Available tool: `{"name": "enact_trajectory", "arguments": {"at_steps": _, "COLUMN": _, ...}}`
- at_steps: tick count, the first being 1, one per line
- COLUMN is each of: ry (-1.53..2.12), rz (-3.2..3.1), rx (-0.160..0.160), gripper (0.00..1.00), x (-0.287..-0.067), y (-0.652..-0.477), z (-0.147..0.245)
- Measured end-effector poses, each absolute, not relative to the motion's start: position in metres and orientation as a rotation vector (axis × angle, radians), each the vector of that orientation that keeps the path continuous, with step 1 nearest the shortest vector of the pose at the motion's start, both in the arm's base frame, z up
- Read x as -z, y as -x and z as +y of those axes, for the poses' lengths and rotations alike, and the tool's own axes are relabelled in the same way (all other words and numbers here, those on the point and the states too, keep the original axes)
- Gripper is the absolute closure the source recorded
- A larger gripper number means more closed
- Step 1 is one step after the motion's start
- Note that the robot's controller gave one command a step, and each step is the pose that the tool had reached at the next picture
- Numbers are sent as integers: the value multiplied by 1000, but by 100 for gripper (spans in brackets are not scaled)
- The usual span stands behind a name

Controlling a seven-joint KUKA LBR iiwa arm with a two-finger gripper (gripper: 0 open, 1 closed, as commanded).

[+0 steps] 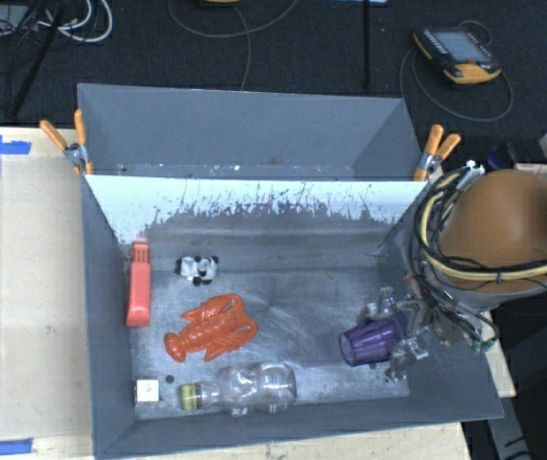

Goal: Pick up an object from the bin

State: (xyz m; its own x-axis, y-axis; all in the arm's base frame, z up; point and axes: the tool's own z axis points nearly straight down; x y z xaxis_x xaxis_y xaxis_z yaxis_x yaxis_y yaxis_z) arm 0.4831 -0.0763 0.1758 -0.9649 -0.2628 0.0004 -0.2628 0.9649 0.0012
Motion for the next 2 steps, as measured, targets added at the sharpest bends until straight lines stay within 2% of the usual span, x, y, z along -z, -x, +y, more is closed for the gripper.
{"name": "enact_trajectory", "arguments": {"at_steps": 1, "ry": -415, "rz": -3113, "rx": 2, "gripper": 100, "x": -176, "y": -483, "z": -76}}
{"name": "enact_trajectory", "arguments": {"at_steps": 2, "ry": -504, "rz": -3098, "rx": 4, "gripper": 100, "x": -208, "y": -483, "z": -82}}
